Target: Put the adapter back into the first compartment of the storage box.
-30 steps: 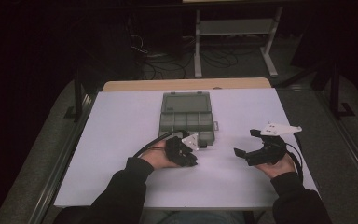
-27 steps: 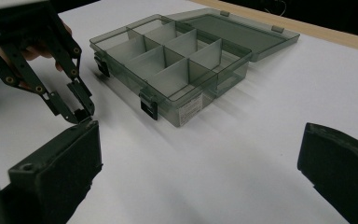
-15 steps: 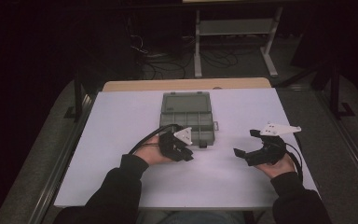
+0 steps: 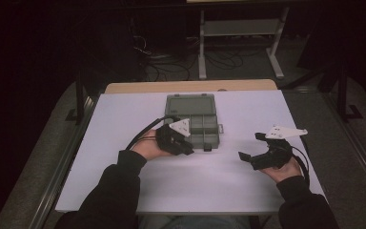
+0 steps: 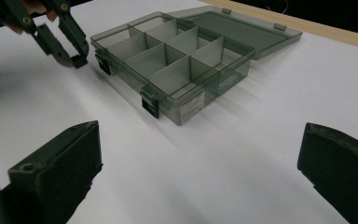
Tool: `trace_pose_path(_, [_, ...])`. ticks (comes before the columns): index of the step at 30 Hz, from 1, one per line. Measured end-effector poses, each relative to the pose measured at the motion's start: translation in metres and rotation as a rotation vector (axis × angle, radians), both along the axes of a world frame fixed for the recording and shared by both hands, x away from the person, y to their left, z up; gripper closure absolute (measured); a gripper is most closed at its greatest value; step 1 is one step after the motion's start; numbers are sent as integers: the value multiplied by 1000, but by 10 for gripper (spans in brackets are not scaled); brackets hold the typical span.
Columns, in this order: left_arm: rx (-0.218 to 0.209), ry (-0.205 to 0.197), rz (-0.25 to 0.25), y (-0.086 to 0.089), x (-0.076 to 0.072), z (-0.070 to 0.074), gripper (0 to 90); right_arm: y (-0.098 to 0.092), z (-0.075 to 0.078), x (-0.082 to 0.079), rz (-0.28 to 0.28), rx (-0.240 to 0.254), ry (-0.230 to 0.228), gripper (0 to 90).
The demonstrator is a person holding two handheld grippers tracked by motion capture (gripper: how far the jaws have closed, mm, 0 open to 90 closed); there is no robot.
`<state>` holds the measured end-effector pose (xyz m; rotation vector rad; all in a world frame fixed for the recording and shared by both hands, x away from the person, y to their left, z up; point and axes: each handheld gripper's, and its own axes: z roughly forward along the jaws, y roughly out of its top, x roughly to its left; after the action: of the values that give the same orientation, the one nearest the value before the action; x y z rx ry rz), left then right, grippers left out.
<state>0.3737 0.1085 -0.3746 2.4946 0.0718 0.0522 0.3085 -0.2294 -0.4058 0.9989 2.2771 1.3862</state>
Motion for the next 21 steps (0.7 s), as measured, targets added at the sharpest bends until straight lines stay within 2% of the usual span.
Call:
trace_pose_path(8, [0, -24, 8, 7, 14, 25, 756, 0, 0, 0, 0, -1, 3, 0])
trace_pose_path(14, [18, -43, 11, 9, 20, 37, 756, 0, 0, 0, 2, -1, 3, 0])
trace_pose_path(21, [2, -49, 29, 15, 27, 50, 757, 0, 0, 0, 3, -3, 0, 0])
